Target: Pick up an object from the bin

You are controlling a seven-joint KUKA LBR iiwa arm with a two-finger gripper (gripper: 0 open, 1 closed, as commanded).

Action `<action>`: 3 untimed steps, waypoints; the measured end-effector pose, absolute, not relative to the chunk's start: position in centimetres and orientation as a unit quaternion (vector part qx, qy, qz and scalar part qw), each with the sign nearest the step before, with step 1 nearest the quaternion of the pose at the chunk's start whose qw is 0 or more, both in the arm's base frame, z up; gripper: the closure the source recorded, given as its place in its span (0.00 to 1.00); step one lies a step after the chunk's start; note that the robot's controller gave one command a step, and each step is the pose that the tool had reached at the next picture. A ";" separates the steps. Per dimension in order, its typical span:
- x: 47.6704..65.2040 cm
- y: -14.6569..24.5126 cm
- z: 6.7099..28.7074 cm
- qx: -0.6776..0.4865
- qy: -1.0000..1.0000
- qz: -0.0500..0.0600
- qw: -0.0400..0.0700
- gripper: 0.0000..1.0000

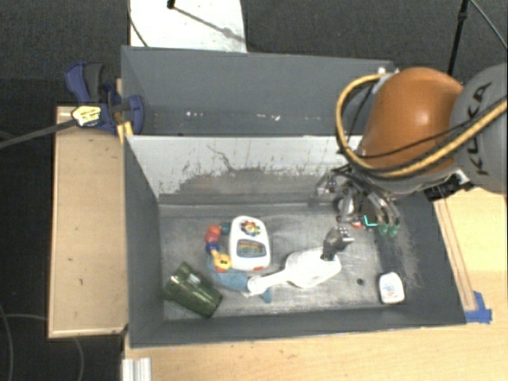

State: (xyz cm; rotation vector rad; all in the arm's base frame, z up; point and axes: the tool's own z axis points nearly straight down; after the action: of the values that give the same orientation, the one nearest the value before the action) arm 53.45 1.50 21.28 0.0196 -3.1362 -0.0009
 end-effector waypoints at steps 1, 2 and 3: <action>53.6 1.5 21.7 0.006 -1.000 0.000 -0.002 0.00; 51.2 2.2 14.7 0.029 -1.000 0.000 -0.004 0.00; 49.1 2.2 13.5 0.034 -0.999 0.000 0.002 0.00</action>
Offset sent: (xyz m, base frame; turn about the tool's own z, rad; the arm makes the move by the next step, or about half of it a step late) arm -0.0504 0.0151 -0.1428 -0.1082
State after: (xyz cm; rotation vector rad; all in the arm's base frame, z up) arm 49.12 2.19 13.49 0.1051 -3.1358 -0.0008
